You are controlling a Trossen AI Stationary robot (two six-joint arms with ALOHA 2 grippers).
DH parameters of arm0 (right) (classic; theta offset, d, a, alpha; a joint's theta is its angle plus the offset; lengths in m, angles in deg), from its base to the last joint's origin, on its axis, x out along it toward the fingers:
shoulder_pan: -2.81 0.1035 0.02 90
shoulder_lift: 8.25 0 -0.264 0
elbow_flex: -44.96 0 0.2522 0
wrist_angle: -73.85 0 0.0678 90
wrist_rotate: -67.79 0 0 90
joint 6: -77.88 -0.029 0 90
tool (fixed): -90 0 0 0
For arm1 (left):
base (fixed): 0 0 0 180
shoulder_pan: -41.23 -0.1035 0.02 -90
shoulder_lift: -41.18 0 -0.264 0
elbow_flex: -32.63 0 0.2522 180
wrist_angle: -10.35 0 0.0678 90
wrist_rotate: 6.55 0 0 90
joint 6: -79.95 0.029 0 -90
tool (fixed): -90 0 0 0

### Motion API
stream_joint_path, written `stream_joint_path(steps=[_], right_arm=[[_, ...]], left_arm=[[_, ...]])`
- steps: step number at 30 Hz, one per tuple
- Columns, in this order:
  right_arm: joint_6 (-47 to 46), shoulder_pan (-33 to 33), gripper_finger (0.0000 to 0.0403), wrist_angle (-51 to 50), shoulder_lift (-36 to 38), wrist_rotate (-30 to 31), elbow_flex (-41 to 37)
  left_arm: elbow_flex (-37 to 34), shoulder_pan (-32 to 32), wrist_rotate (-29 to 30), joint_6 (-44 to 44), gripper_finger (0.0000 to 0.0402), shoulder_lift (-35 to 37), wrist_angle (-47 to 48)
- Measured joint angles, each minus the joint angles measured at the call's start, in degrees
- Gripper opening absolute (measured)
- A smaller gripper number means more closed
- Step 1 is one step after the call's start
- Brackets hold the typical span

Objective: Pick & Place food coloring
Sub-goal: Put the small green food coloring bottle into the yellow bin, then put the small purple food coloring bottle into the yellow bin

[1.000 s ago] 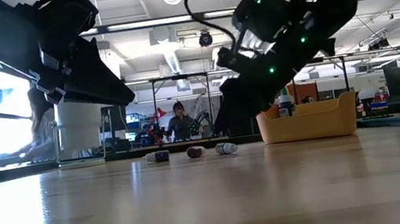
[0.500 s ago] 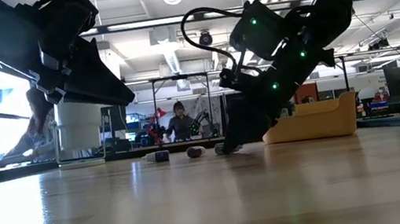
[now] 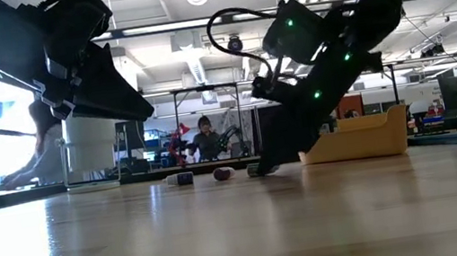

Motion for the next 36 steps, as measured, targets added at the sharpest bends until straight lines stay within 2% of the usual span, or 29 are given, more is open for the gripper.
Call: stream_joint_path(steps=[4, 10, 14, 18, 22, 28, 32, 36], right_arm=[[0.1, 1.7, 0.0067, -8.3, 6.5, -0.5, 0.5], [-1.0, 4.3, 0.0076, -34.9, 21.8, 14.6, 1.9], [-9.8, 2.7, 0.0068, -53.9, 31.0, 24.0, 2.0], [-20.2, -2.3, 0.0076, -68.8, 36.7, 27.6, 1.3], [-19.8, -8.2, 0.0093, -68.8, 39.5, 26.1, -2.7], [-7.2, -14.8, 0.0116, -52.7, 39.5, 19.2, -9.9], [-3.8, -15.4, 0.0131, -44.1, 39.7, 16.8, -10.8], [-3.5, -12.9, 0.0136, -41.0, 39.7, 13.0, -6.8]], left_arm=[[0.0, 0.0, -0.2, -0.1, 0.0105, 0.0, 0.0], [0.0, 0.0, -0.3, -0.2, 0.0105, 0.0, 0.0], [0.0, 0.0, -0.3, -0.2, 0.0105, 0.0, 0.0], [0.0, 0.0, -0.4, -0.2, 0.0105, 0.0, 0.0], [0.0, 0.0, -0.4, -0.2, 0.0105, 0.0, 0.0], [0.0, 0.0, -0.4, -1.0, 0.0105, 0.0, -0.1], [0.0, 0.0, -0.4, -1.4, 0.0105, 0.0, -0.1], [0.0, 0.0, -0.3, -1.4, 0.0105, 0.0, -0.1]])
